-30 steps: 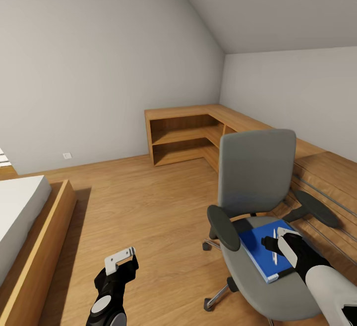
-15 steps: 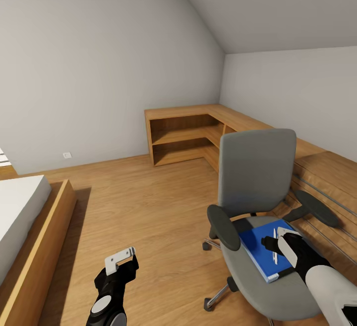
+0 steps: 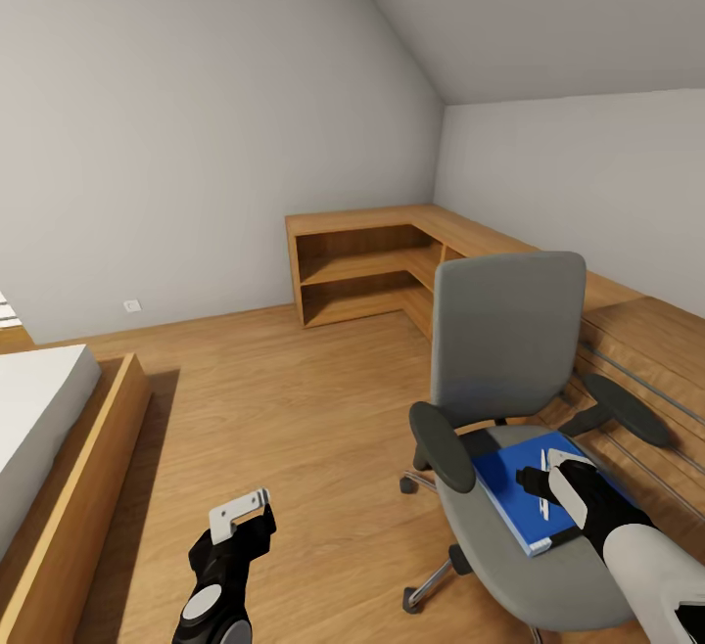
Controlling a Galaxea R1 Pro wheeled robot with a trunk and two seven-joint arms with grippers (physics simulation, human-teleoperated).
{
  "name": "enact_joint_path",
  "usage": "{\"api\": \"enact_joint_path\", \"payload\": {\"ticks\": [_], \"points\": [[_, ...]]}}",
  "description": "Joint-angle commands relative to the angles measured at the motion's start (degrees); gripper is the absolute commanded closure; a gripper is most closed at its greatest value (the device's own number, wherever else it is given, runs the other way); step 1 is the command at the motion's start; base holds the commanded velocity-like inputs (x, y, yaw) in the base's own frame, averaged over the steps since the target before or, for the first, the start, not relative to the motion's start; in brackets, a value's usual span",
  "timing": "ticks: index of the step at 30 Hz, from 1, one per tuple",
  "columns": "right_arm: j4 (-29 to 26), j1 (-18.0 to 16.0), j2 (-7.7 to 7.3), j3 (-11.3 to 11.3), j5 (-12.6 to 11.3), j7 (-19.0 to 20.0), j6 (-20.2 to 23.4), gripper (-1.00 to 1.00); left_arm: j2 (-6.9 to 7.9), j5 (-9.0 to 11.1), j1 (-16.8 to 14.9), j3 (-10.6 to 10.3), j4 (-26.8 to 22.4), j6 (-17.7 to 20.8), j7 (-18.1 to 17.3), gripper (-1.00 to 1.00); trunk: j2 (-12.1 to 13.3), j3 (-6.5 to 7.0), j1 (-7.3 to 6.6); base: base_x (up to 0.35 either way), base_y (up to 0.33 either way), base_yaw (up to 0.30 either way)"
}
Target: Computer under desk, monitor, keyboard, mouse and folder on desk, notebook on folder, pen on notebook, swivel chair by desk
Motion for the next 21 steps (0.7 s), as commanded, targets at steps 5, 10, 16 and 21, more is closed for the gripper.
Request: {"api": "enact_joint_path", "payload": {"ticks": [5, 10, 16, 21], "points": [[-0.1, 0.0, -0.01, 0.0, -0.6, -0.4, 0.2, -1.0, 0.04, 0.2, -0.1, -0.1, -0.1, 0.3, 0.4, -1.0, 0.0, -0.05, -0.01, 0.0, 0.0, 0.0], [-0.1, 0.0, -0.01, 0.0, -0.6, -0.4, 0.2, -1.0, 0.04, 0.2, -0.1, -0.1, -0.1, 0.3, 0.4, -1.0, 0.0, -0.05, -0.01, 0.0, 0.0, 0.0], [-0.1, 0.0, -0.01, 0.0, -0.6, -0.3, 0.2, -1.0, 0.04, 0.2, -0.1, -0.1, -0.1, 0.3, 0.4, -1.0, 0.0, -0.05, -0.01, 0.0, 0.0, 0.0], [-0.1, 0.0, -0.01, 0.0, -0.6, -0.3, 0.2, -1.0, 0.04, 0.2, -0.1, -0.1, -0.1, 0.3, 0.4, -1.0, 0.0, -0.05, -0.01, 0.0, 0.0, 0.0]]}}
